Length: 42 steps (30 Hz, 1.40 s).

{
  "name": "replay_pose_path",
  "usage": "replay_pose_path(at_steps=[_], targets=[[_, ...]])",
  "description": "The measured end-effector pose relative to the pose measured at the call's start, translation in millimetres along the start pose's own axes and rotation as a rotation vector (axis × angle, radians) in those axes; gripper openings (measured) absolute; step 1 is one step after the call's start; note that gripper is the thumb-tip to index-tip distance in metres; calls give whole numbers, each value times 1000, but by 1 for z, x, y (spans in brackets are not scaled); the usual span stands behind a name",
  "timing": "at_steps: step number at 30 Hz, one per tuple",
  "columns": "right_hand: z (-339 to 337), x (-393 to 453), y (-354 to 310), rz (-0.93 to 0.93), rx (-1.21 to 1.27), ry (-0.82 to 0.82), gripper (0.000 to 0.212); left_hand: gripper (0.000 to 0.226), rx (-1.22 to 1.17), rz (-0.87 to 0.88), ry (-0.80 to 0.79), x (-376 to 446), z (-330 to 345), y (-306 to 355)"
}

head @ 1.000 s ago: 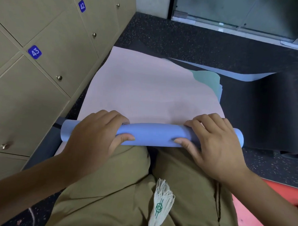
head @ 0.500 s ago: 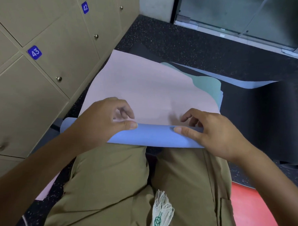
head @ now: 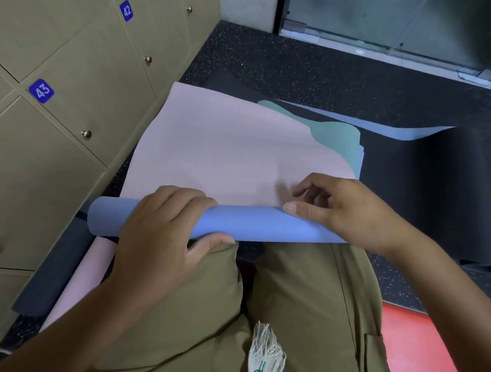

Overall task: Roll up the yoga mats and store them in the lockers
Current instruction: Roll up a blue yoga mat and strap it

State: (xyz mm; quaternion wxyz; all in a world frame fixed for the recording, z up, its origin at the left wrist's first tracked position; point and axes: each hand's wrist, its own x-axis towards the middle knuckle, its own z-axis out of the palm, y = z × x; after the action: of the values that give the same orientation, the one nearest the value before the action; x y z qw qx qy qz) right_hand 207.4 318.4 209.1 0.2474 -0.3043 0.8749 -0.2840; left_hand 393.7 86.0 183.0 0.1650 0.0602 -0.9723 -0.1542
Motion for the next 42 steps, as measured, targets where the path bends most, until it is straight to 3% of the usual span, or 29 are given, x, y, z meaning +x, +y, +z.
replay_pose_path(at_steps=[4,9,17,21,24,28,32,39,42], targets=[[6,-3,-6,-143,-138,224,31,50,-44,14,-42,15,-2,-5],[21,-13,-3,-303,-304,421,38,48,-133,-47,-112,34,-2,-13],[32,-11,3,-262,-384,459,43,26,-333,-226,-357,65,-7,-20],[23,-1,0,-197,-335,379,48,18,-450,-222,-226,70,-5,-14],[15,7,-2,-106,-288,265,49,11,-385,-124,-98,68,-2,-9],[6,17,-3,-57,-285,144,41,22,-193,-10,68,56,9,-8],[6,25,0,-63,-314,119,47,48,-74,25,88,44,16,-5],[11,27,0,-191,-255,248,41,64,-29,24,10,44,21,-10],[19,26,4,-243,-348,372,44,65,-56,13,-25,51,22,-14]])
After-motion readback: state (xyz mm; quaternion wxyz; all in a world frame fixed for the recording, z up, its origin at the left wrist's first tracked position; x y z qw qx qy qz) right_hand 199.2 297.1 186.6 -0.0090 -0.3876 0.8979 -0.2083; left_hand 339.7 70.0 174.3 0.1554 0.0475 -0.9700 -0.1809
